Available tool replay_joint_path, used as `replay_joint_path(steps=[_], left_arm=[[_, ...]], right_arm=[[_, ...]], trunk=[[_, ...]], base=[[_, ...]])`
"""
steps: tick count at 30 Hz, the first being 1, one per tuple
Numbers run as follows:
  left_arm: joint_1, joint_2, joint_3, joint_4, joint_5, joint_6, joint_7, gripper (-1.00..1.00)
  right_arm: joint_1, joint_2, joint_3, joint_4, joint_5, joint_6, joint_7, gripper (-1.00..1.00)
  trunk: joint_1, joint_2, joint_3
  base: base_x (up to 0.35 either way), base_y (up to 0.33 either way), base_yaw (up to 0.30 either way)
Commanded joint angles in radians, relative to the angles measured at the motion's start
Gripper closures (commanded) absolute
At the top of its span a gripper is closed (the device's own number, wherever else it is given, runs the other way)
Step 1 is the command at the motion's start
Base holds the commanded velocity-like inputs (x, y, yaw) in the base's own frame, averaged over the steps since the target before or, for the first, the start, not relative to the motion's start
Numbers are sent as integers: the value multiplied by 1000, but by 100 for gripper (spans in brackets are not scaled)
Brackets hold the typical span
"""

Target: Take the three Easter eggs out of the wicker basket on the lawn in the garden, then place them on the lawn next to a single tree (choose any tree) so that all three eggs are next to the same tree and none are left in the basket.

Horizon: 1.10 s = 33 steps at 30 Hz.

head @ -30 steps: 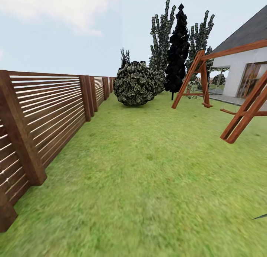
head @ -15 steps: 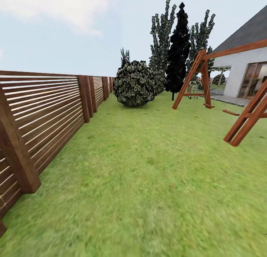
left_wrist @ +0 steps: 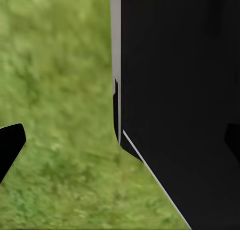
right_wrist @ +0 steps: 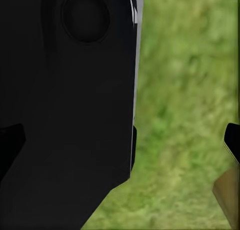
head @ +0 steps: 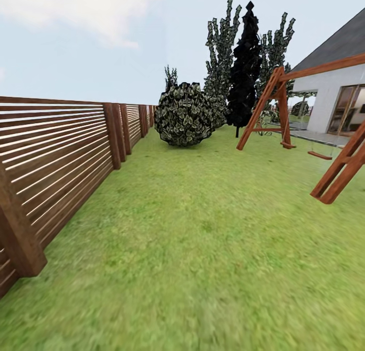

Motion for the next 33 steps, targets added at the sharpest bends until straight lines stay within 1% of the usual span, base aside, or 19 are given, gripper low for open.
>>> replay_joint_path(steps=[1, 22, 28, 33], left_arm=[[1, 0, 0, -2, 0, 0, -1, -100], [1, 0, 0, -2, 0, 0, -1, -100], [1, 0, 0, -2, 0, 0, -1, -100], [1, 0, 0, -2, 0, 0, -1, -100]], right_arm=[[0, 0, 0, 0, 3, 0, 0, -100], [0, 0, -2, 1, 3, 0, 0, -100], [0, 0, -3, 0, 2, 0, 0, -100], [0, 0, -3, 0, 3, 0, -1, -100]], trunk=[[1, 0, -1], [1, 0, -1], [1, 0, -1], [1, 0, -1]], base=[[318, 0, 0], [318, 0, -1], [318, 0, -182], [318, 0, -33]])
